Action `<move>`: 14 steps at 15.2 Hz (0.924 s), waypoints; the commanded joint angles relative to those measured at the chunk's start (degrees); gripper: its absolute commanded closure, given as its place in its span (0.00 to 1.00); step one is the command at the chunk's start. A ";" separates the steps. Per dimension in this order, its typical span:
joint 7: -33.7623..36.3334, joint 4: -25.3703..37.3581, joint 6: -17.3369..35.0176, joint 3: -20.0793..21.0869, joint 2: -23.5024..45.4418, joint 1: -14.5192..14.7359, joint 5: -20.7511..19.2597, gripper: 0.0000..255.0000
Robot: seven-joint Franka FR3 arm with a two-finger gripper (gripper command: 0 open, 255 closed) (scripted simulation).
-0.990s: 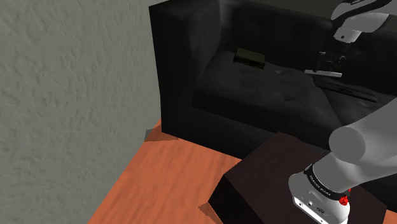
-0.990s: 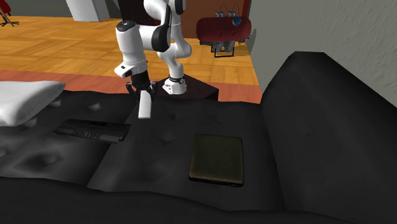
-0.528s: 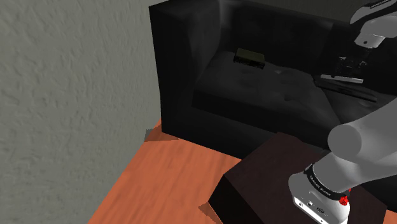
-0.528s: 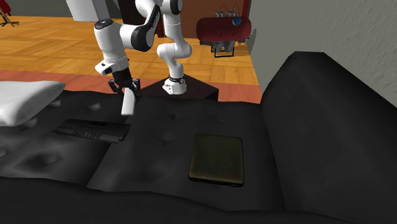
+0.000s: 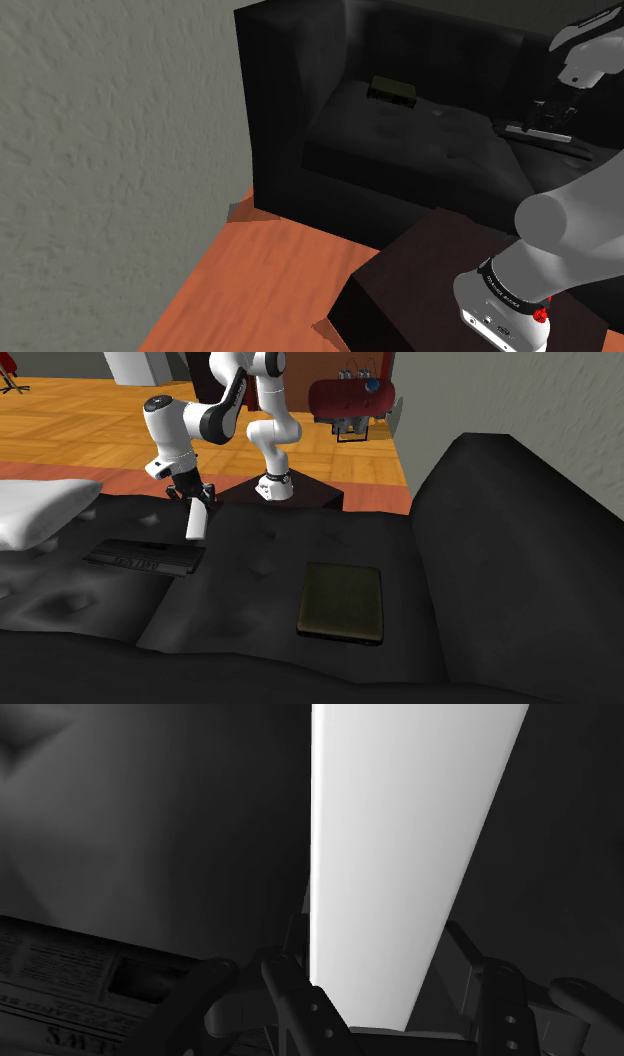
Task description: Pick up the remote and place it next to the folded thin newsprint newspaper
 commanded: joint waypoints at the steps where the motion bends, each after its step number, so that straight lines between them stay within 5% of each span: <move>1: -0.23 -0.65 1.46 0.05 0.84 -0.09 0.43 1.00; 14: -1.46 -4.34 8.48 0.42 4.58 -0.54 2.45 1.00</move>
